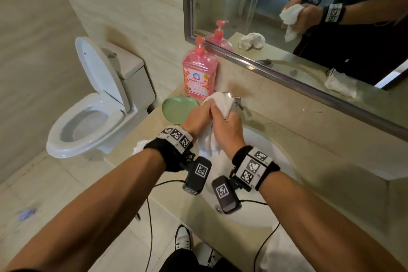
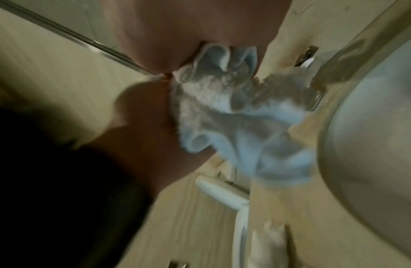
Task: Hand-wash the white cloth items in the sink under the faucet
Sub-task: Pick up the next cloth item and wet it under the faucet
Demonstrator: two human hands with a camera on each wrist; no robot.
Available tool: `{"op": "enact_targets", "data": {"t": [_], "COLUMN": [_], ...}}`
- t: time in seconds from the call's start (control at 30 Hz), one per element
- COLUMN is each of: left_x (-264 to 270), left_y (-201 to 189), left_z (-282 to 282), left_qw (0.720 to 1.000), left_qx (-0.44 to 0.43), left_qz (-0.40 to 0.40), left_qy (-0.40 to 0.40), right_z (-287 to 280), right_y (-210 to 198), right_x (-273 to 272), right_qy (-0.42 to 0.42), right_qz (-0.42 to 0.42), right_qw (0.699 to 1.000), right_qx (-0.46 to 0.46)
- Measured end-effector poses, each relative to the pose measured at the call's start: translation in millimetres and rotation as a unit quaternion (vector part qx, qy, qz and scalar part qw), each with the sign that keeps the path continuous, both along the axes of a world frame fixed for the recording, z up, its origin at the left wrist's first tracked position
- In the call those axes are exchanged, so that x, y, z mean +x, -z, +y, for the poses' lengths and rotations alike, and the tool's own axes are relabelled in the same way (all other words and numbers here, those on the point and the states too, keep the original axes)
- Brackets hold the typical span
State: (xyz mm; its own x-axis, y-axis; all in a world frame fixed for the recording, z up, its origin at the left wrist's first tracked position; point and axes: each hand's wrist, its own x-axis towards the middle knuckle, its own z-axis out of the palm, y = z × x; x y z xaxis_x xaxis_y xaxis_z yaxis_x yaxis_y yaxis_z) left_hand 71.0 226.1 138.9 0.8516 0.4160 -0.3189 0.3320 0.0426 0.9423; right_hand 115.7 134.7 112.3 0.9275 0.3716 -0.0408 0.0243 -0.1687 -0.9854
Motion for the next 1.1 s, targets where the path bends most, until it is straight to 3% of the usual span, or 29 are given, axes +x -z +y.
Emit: {"op": "enact_targets", "data": {"t": [0.1, 0.17, 0.2, 0.27, 0.33, 0.37, 0.43, 0.47, 0.53, 0.6, 0.63, 0.67, 0.7, 0.73, 0.77, 0.8, 0.83, 0.93, 1.0, 1.1], "left_x": [-7.6, -14.4, -16.8, -22.6, -30.5, -33.2, -35.7, -40.4, -47.3, -46.3, -42.0, -36.8, -40.5, -38.1, -33.2, -15.7, -10.4, -10.7, -9.6, -7.0], "left_y": [0.4, 1.6, 3.3, 5.0, 10.4, 15.5, 27.0, 28.7, 30.4, 33.5, 37.3, 42.6, 50.0, 54.0, 48.9, 49.9, 40.4, 23.3, 13.4, 5.7], "left_z": [-0.6, 8.4, 16.7, 32.4, 47.7, 52.2, 62.6, 67.3, 68.3, 62.4, 54.9, 43.2, 35.4, 28.4, 18.1, 13.3, 6.0, -17.8, -27.8, -24.4], "left_qw": [0.994, 0.979, 0.953, 0.872, 0.814, 0.808, 0.831, 0.860, 0.900, 0.933, 0.935, 0.917, 0.876, 0.863, 0.899, 0.956, 0.984, 0.998, 0.998, 0.997], "left_qx": [-0.067, 0.053, 0.159, 0.352, 0.450, 0.457, 0.412, 0.365, 0.307, 0.259, 0.264, 0.318, 0.399, 0.422, 0.365, 0.245, 0.132, -0.037, -0.051, -0.073], "left_qz": [0.010, 0.043, 0.069, 0.149, 0.194, 0.200, 0.206, 0.199, 0.154, 0.136, 0.156, 0.182, 0.215, 0.246, 0.228, 0.160, 0.115, 0.041, 0.020, -0.016], "left_qy": [0.080, 0.192, 0.250, 0.305, 0.310, 0.313, 0.312, 0.296, 0.268, 0.210, 0.179, 0.156, 0.167, 0.129, 0.079, 0.022, 0.017, 0.011, 0.032, -0.006], "right_z": [-12.9, -24.5, -29.1, -38.8, -50.2, -56.8, -69.4, -75.0, -83.8, -88.6, -88.5, -86.0, -80.7, -72.1, -61.1, -48.7, -36.9, -17.0, -16.7, -18.8], "right_y": [-4.0, -7.2, -6.4, -6.9, -6.1, -2.2, 8.6, 14.8, 25.9, 30.2, 30.3, 30.8, 30.6, 30.0, 28.7, 27.3, 25.8, 12.3, 5.9, 6.4], "right_x": [15.7, 27.7, 31.3, 35.2, 38.5, 40.4, 42.4, 43.6, 47.2, 48.9, 47.5, 44.2, 38.2, 29.2, 18.3, 7.0, -2.5, -5.4, 1.8, -3.7], "right_qy": [-0.026, -0.073, -0.096, -0.169, -0.285, -0.331, -0.360, -0.350, -0.311, -0.248, -0.206, -0.151, -0.091, -0.037, -0.003, 0.009, 0.005, 0.053, 0.086, 0.025], "right_qz": [0.025, 0.018, -0.007, -0.055, -0.074, -0.087, -0.120, -0.124, -0.077, 0.024, 0.065, 0.082, 0.072, 0.046, 0.022, 0.008, 0.005, 0.044, 0.056, 0.027], "right_qw": [0.998, 0.989, 0.984, 0.965, 0.919, 0.884, 0.820, 0.812, 0.846, 0.915, 0.942, 0.963, 0.978, 0.988, 0.993, 0.995, 0.996, 0.997, 0.994, 0.999], "right_qx": [-0.056, -0.127, -0.153, -0.191, -0.262, -0.318, -0.429, -0.451, -0.427, -0.318, -0.258, -0.209, -0.172, -0.143, -0.118, -0.101, -0.089, -0.035, -0.024, -0.030]}}
